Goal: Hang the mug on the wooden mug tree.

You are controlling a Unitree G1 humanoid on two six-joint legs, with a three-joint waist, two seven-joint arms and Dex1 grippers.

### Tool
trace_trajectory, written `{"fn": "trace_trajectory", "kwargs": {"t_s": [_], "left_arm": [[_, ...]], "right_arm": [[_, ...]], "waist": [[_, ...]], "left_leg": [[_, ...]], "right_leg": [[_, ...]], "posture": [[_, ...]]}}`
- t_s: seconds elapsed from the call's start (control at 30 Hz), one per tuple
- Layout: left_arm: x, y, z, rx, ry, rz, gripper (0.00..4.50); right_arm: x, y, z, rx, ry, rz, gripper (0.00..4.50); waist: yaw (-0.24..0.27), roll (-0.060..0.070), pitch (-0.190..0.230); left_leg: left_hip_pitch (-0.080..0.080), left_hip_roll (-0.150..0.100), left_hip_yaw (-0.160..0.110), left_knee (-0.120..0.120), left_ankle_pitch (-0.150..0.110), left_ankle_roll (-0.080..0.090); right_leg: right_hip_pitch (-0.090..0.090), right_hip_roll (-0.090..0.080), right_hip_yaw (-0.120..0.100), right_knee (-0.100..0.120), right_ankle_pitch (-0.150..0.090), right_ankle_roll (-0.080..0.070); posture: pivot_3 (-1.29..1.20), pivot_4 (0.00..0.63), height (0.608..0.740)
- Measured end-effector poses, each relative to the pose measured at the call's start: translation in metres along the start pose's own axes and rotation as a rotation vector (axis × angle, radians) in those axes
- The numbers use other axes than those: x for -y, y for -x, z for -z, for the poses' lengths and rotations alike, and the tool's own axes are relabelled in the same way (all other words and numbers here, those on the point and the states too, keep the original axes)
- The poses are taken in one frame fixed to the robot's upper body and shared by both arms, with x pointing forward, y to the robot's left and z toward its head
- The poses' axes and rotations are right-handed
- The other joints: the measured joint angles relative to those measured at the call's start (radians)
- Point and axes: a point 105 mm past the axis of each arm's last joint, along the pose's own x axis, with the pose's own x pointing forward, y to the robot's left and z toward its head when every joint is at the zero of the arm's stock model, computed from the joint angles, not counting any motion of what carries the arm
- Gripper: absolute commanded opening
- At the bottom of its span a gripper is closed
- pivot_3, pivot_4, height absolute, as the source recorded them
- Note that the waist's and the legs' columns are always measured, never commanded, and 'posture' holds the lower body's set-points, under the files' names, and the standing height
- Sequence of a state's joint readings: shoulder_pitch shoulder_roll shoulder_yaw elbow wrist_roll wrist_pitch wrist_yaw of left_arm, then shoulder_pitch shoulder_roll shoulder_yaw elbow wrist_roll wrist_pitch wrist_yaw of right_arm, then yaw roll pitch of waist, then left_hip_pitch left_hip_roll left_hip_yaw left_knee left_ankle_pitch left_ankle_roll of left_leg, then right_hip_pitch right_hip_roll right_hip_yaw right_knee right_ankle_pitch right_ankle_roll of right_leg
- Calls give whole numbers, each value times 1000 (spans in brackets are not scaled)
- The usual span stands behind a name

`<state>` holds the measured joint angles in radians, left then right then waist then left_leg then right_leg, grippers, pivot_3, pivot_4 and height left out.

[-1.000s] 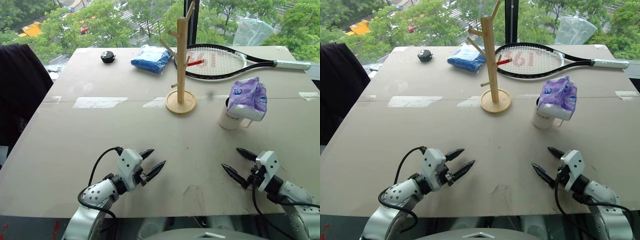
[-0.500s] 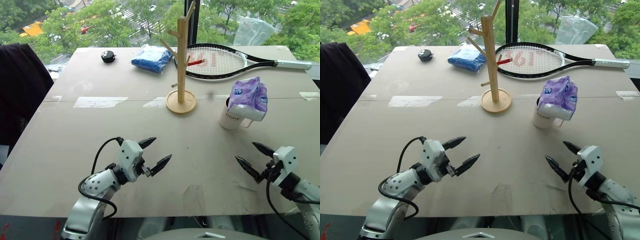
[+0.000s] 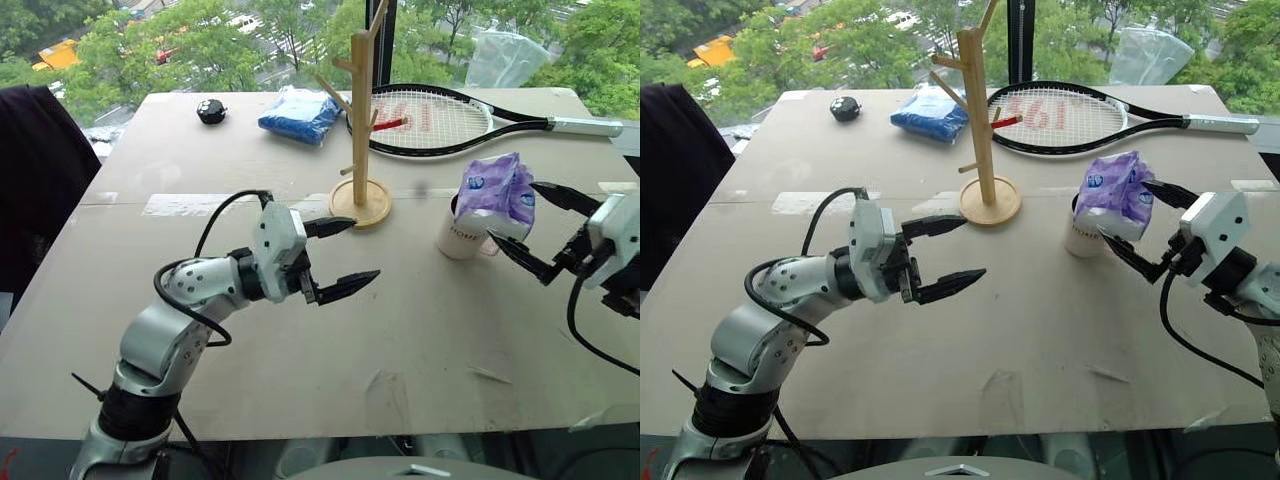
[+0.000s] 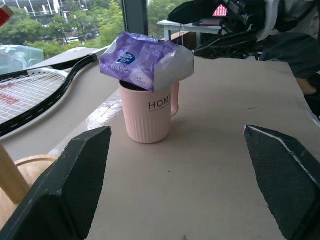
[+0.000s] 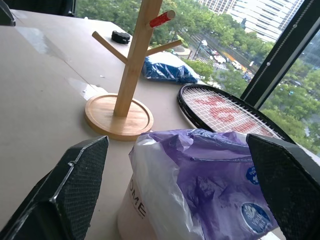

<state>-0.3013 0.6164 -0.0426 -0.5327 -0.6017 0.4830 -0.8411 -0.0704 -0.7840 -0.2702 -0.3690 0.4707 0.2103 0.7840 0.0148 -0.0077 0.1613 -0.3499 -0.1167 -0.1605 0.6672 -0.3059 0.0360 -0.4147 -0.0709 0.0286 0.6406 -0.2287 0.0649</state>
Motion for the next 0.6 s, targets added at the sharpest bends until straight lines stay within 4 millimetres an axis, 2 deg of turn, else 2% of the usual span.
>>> {"fn": "trace_trajectory", "kwargs": {"t_s": [0.13, 0.37, 0.5, 0.6], "left_arm": [[-3, -3, -6, -3, -24, 20, 4382], [-5, -4, -5, -9, -28, 13, 4382], [-5, -5, -5, -6, -24, 2, 4500], [-4, -7, -6, -2, -19, 0, 4500]], "right_arm": [[6, -12, 23, -57, -27, -51, 4500], [14, -25, 35, -82, 57, -81, 4500], [15, -29, 36, -70, 89, -75, 3268], [13, -32, 34, -51, 104, -79, 1929]], "waist": [[0, 0, 0], [-1, 0, 0], [-1, 0, 0], [-1, 0, 0]], "left_leg": [[-3, 0, 0, 0, 0, 0], [-5, 0, 0, 1, 0, 0], [-5, 0, 0, 1, 0, 0], [-5, 0, 0, 1, 0, 0]], "right_leg": [[-4, 0, 0, -1, 0, 0], [-6, 0, 1, 1, 1, -1], [-6, 0, 1, 1, 1, -1], [-6, 0, 1, 1, 1, -1]], "posture": [[0, 150, 740], [0, 150, 740], [0, 150, 740], [0, 150, 740]]}}
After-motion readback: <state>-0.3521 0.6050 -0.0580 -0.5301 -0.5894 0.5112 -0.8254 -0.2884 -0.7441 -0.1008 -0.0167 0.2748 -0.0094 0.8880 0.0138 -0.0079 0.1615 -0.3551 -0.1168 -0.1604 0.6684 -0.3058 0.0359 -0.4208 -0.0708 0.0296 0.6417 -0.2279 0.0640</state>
